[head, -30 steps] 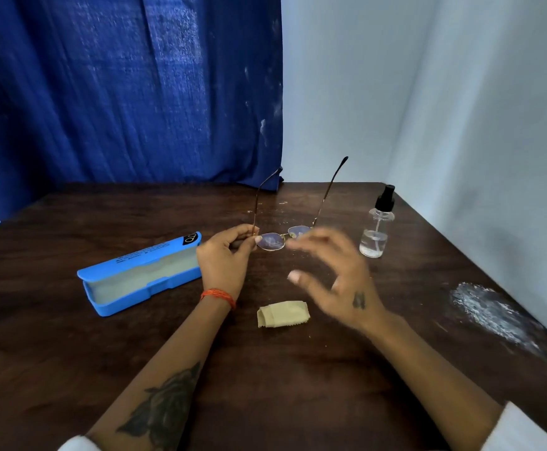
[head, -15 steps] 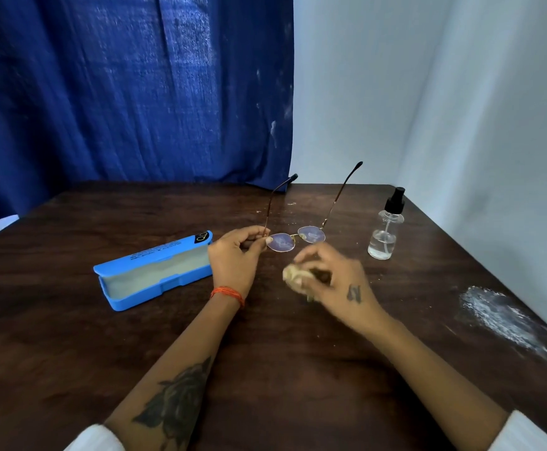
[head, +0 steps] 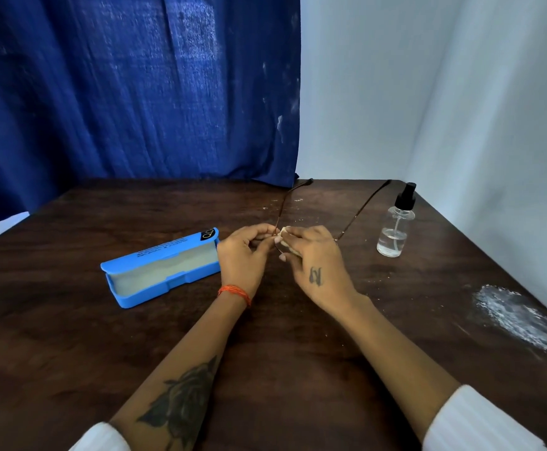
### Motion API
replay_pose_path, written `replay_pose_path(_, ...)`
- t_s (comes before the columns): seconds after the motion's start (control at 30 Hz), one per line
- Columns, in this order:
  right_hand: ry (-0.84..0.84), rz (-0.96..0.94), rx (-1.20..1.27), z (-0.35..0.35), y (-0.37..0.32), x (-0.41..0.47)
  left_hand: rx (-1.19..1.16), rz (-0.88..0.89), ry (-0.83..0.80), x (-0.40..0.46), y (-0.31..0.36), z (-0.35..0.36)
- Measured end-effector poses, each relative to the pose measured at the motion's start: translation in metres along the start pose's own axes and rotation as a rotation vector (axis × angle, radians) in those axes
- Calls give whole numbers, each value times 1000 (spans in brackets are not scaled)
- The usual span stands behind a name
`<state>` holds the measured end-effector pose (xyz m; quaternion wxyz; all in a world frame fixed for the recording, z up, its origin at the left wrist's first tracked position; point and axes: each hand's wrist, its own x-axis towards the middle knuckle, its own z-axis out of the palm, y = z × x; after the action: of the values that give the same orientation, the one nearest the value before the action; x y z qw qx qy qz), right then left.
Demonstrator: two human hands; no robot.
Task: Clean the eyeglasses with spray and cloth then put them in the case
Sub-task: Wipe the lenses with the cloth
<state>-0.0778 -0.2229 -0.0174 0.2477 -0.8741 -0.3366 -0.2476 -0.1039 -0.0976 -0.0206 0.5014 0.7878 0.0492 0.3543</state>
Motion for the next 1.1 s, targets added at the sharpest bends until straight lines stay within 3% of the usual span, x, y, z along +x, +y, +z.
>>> replay_pose_path(0.27,55,-64,-40,-10,-1,-5,-39,-37,-27,0,-1,-1)
replay_pose_path(0.47,52,-121,-322,-9,-18,-5,15,42,-23,-1,-2,-1)
replay_pose_path(0.6,-34,-65,-136,-2,-14,-3,41,65,-12,-2,-3,0)
replay_pose_path(0.77,93,-47,14,-8,-11,-5,9,62,-8,-2,-2,0)
replay_pose_path(0.93,121,-23,-106,-13,-15,-8,-5,88,-19,-2,2,-3)
replay_pose_path(1.1,38,-12,-270,-4,-19,-5,69,160,-4,-2,2,-4)
